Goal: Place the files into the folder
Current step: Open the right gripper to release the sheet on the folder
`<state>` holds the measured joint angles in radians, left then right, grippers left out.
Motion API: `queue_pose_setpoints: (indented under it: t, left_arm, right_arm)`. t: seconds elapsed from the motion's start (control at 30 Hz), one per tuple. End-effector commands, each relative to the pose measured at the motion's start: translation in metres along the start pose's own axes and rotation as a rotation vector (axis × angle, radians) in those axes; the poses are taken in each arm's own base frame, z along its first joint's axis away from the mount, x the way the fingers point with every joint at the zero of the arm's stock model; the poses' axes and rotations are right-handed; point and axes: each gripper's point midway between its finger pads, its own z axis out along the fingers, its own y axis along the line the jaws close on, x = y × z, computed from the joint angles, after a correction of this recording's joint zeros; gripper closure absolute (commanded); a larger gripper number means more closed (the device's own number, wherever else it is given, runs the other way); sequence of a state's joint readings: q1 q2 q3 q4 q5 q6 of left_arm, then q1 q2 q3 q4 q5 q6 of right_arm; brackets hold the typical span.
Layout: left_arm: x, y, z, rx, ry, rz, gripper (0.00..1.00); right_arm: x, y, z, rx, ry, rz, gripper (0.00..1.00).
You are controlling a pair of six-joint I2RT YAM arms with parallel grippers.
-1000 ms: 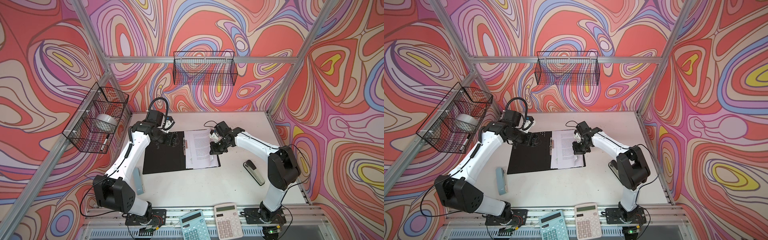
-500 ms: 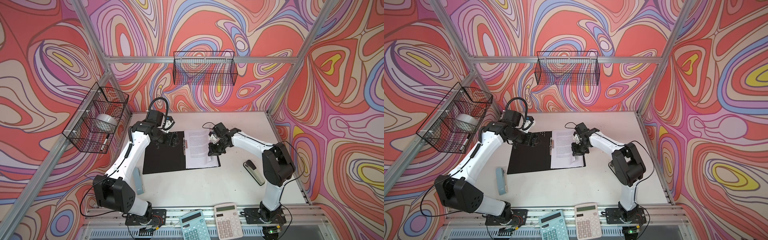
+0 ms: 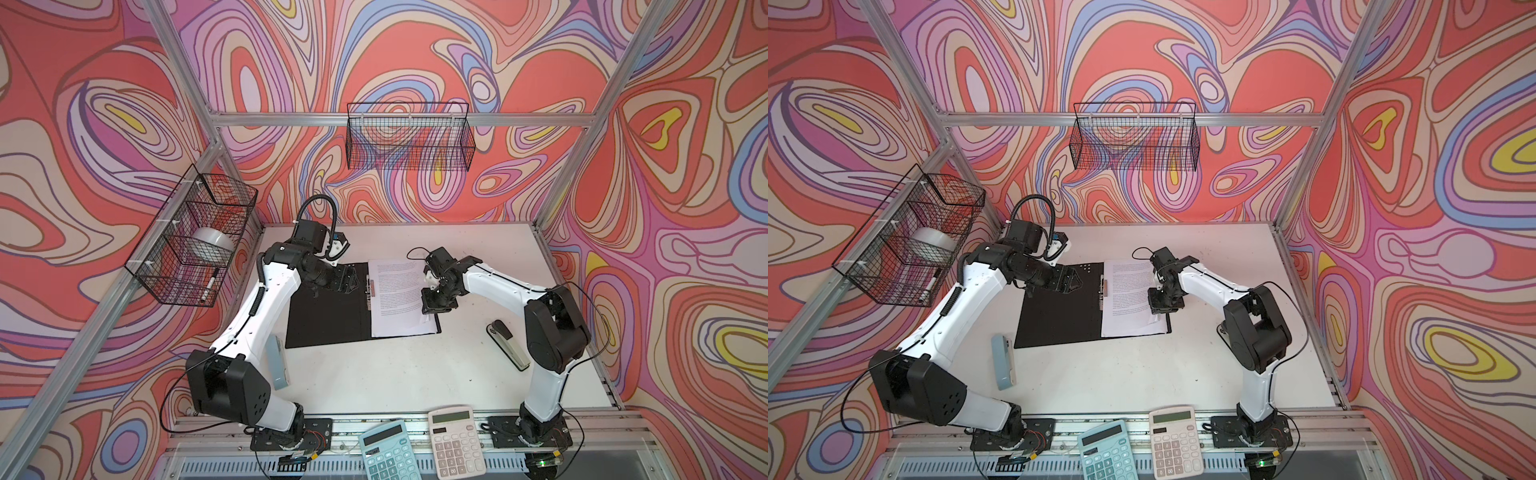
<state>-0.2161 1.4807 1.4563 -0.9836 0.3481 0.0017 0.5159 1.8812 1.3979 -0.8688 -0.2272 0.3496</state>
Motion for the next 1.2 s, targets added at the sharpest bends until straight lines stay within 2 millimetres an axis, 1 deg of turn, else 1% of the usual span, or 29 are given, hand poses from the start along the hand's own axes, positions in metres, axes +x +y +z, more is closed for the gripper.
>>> queue_pose_setpoints:
  t: [0.0, 0.23, 0.33, 0.5, 0.57, 0.67, 0.7, 0.77, 0.9, 1.0, 1.17]
  left_arm:
    - [0.002, -0.003, -0.004, 0.019, -0.003, -0.014, 0.21]
    - [0.002, -0.005, -0.004, 0.027, -0.003, -0.016, 0.21]
    - [0.002, -0.005, -0.004, 0.027, -0.004, -0.016, 0.21]
    - [0.003, -0.004, -0.003, 0.025, -0.003, -0.013, 0.21]
    - [0.004, -0.003, -0.002, 0.02, 0.001, -0.014, 0.21]
    - [0.004, -0.002, -0.001, 0.018, 0.006, -0.019, 0.21]
    - [0.004, -0.002, 0.0, 0.018, 0.008, -0.019, 0.21]
    - [0.005, -0.001, 0.001, 0.015, 0.011, -0.017, 0.21]
    - [0.006, 0.0, 0.002, 0.01, 0.015, -0.017, 0.21]
    - [0.007, 0.001, 0.003, 0.004, 0.018, -0.016, 0.21]
    - [0.01, 0.003, 0.007, 0.004, 0.03, -0.021, 0.21]
  right_arm:
    - [-0.004, -0.004, -0.019, 0.042, -0.036, -0.003, 0.68]
    - [0.001, -0.004, -0.022, 0.037, -0.023, 0.006, 0.64]
    - [0.002, -0.007, -0.022, 0.057, -0.024, 0.01, 0.64]
    - [-0.005, -0.013, -0.033, 0.088, -0.081, 0.021, 0.65]
    - [-0.008, -0.012, -0.035, 0.058, -0.102, 0.034, 0.68]
    - [-0.007, 0.0, -0.028, -0.037, -0.096, 0.042, 0.74]
    - [-0.006, 0.003, -0.025, -0.064, -0.091, 0.044, 0.78]
    - [-0.001, 0.005, -0.018, -0.102, -0.073, 0.057, 0.84]
    - [0.01, 0.004, -0.005, -0.138, -0.046, 0.075, 0.88]
    - [0.012, 0.005, -0.001, -0.161, -0.041, 0.081, 0.9]
    - [0.017, 0.001, 0.012, -0.172, -0.013, 0.094, 0.9]
